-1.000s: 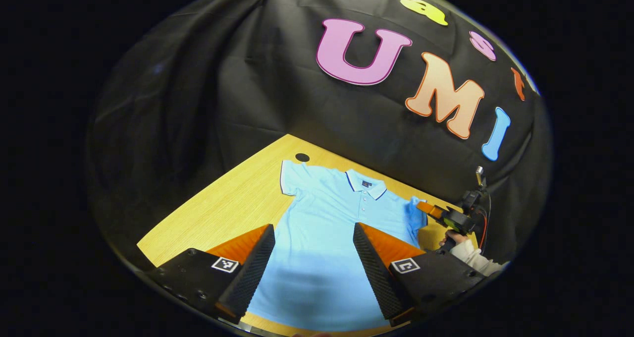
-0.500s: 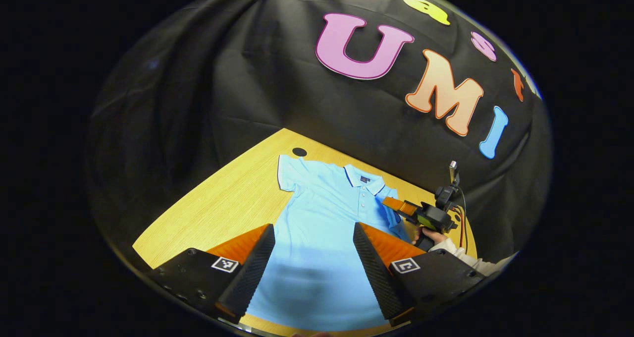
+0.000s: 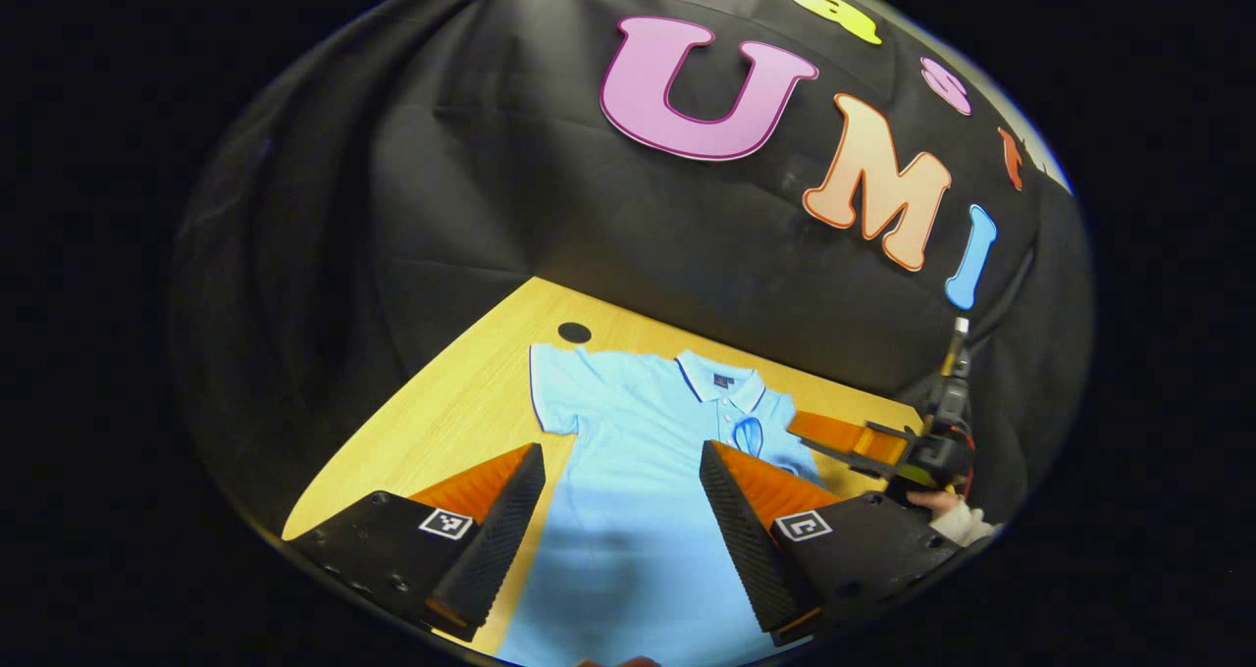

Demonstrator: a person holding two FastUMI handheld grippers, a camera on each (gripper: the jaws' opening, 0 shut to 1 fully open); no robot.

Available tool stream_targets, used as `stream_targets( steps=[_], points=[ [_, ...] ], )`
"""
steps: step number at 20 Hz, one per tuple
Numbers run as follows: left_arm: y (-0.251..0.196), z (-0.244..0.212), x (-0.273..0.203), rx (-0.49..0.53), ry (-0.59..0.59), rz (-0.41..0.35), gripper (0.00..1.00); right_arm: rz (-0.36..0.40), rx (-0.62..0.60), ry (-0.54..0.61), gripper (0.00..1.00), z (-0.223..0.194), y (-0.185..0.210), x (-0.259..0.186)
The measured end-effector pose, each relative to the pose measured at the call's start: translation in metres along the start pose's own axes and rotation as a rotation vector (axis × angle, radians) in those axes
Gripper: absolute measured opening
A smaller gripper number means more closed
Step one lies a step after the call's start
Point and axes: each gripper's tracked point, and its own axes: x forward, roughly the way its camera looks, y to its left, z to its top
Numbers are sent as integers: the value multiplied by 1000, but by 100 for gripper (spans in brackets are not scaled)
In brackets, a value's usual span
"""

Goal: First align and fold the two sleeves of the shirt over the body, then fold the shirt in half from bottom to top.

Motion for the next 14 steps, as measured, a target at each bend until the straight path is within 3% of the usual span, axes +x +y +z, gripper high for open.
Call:
stream_targets(
  steps=[6, 7, 8, 14],
  points=[
    [34, 17, 71, 65, 0, 6, 95, -113, 17, -68, 97, -6, 4, -94],
    [41, 19, 84, 72, 0, 13, 95, -140, 23, -78, 92, -10, 2, -111],
    [49, 19, 96, 70, -2, 15, 95, -167, 34, -88, 97, -13, -1, -126],
    [86, -1, 175, 120, 48, 64, 95, -343, 116, -149, 97, -28, -25, -198]
  ],
)
